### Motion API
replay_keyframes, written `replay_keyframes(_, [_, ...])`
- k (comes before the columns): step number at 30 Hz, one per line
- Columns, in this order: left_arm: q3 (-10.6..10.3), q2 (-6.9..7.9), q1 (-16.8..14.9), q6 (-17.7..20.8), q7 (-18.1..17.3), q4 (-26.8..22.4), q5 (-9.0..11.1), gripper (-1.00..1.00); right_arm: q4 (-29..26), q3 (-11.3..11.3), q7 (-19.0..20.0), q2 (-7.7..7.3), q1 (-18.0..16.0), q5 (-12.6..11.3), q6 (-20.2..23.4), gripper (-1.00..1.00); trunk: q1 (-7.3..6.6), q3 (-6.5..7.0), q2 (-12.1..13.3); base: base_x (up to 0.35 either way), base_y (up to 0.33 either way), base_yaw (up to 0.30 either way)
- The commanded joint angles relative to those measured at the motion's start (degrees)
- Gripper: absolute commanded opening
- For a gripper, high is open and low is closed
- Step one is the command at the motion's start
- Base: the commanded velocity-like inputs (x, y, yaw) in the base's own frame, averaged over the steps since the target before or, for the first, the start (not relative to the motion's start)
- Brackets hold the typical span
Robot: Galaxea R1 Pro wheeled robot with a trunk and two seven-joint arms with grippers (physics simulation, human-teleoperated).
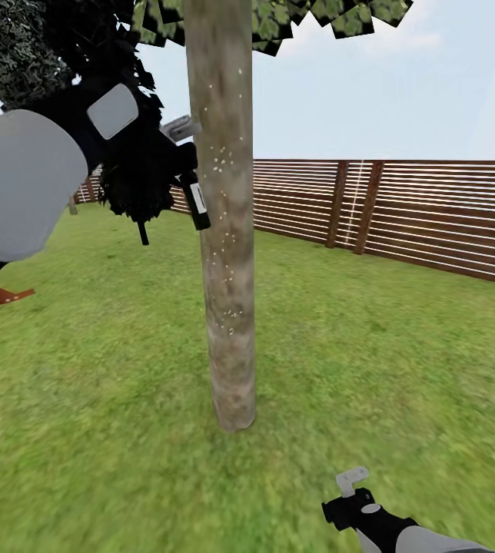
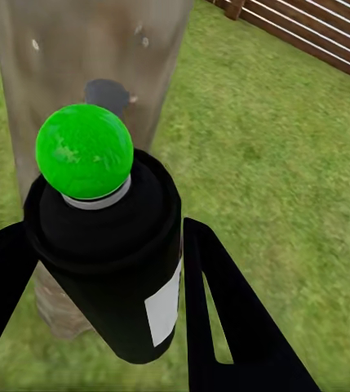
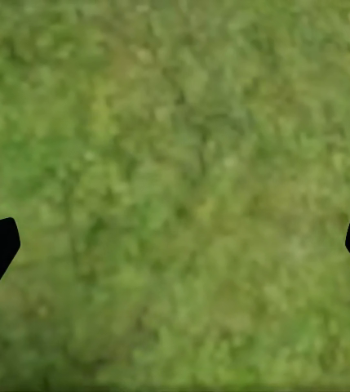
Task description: In the garden, pick up the pesticide atomizer on the floor and spray pesticide onto both trees until each tree trunk is fully covered.
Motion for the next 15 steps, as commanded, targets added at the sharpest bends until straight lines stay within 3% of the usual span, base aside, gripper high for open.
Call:
replay_keyframes(1, [0.01, -0.01, 0.48, 0.00, 0.01, -0.01, 0.04, -1.00, 0.00, 0.00, 0.00, 0.01, 0.00, 0.00, 0.00, 1.00, 0.00, 0.00, 0.00, 0.000, 0.000, 0.000])
replay_keyframes(7, [-0.11, -0.02, 3.94, -0.27, 0.09, -0.01, -0.04, -1.00, 0.00, 0.00, 0.00, 0.00, 0.00, 0.00, 0.00, 1.00, 0.00, 0.00, 0.00, -0.028, 0.000, 0.000])
replay_keyframes(15, [-0.28, -0.18, 5.07, -0.40, 0.13, -0.01, -0.33, -1.00, 0.00, 0.00, 0.00, 0.00, 0.00, 0.00, 0.00, 1.00, 0.00, 0.00, 0.00, -0.129, 0.000, 0.000])
